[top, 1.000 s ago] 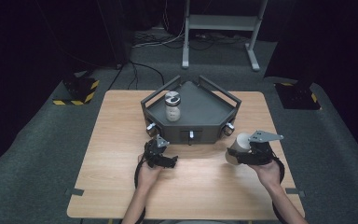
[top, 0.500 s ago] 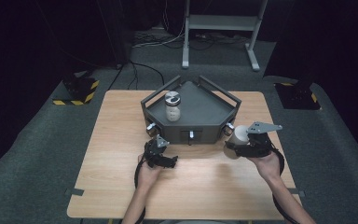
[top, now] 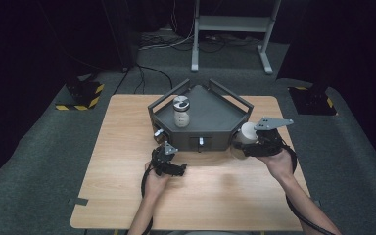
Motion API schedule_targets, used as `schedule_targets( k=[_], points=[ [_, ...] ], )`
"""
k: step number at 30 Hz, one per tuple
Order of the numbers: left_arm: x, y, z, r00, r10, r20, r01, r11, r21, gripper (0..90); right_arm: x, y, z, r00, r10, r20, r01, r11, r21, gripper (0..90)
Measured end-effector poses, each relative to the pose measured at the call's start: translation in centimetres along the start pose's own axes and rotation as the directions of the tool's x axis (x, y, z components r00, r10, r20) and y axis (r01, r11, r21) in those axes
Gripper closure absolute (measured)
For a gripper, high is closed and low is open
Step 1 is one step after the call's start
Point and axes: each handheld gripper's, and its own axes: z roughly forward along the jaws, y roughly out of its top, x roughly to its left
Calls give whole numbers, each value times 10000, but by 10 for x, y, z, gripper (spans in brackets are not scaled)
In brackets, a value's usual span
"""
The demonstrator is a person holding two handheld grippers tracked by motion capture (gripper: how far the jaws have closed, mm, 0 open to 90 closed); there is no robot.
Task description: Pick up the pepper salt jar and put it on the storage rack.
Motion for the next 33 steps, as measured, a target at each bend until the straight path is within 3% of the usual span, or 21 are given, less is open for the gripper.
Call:
schedule_targets(
  k=[7,33],
  points=[
    [0,0,0,10000,21,-9,-21,10000,2,49,-8,17,4,9996,84,-267,-83,10000,38,333],
    [0,0,0,10000,13,1,-13,10000,1,49,-20,66,16,9995,26,-330,-21,9999,154,334]
  ],
)
